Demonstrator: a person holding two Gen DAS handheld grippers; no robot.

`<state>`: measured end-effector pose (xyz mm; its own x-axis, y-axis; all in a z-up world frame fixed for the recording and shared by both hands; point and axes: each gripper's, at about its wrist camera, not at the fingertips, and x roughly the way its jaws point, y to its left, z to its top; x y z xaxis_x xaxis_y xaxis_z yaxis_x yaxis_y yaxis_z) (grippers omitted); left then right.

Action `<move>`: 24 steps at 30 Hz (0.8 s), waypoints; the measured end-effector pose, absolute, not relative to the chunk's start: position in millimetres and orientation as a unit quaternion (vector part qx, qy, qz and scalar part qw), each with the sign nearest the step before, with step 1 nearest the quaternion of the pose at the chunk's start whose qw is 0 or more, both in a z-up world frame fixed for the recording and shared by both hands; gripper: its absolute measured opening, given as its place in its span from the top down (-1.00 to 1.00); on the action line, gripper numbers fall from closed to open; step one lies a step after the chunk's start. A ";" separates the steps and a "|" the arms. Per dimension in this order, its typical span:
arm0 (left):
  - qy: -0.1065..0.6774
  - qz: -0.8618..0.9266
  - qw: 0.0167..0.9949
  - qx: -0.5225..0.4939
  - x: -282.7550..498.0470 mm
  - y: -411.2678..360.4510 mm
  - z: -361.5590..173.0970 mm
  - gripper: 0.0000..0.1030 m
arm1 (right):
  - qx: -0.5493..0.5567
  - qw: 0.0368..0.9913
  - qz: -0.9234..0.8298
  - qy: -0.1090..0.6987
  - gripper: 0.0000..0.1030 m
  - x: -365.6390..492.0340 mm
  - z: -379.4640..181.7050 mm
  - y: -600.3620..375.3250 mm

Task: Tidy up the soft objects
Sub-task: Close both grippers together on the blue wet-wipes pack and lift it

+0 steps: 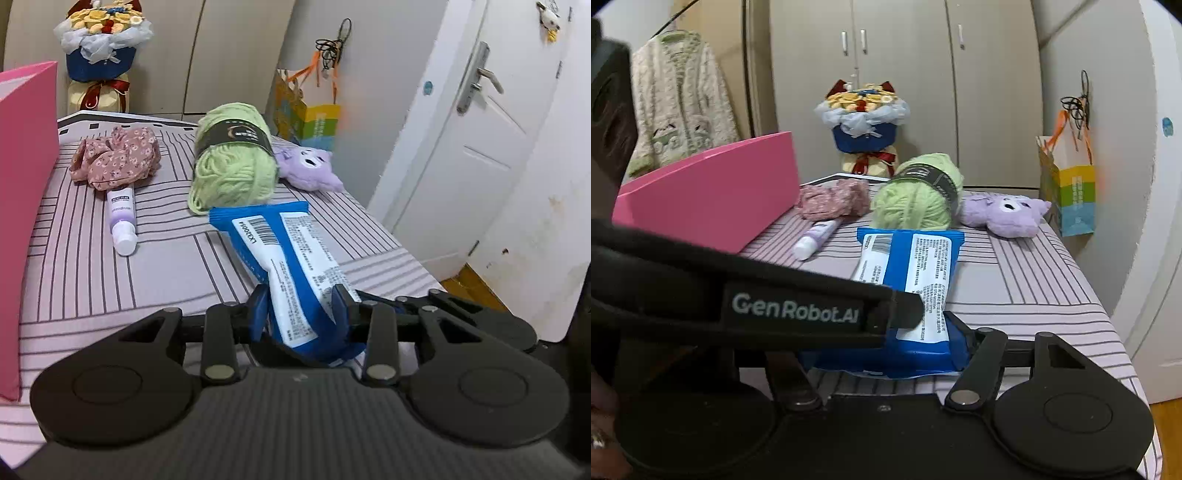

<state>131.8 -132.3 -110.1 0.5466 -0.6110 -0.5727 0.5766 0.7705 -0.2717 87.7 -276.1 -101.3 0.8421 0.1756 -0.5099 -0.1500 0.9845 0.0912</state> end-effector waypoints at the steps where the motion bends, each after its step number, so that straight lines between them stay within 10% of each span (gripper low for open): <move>1: 0.344 -0.340 0.875 -0.024 129.6 -130.5 -107.2 0.27 | 0.025 0.959 0.091 0.269 -0.35 84.5 -100.5 -275.2; 24: 0.327 -0.333 0.884 0.003 37.8 -67.9 -33.4 0.24 | 0.008 0.949 0.142 0.283 -0.34 7.5 -22.6 -223.1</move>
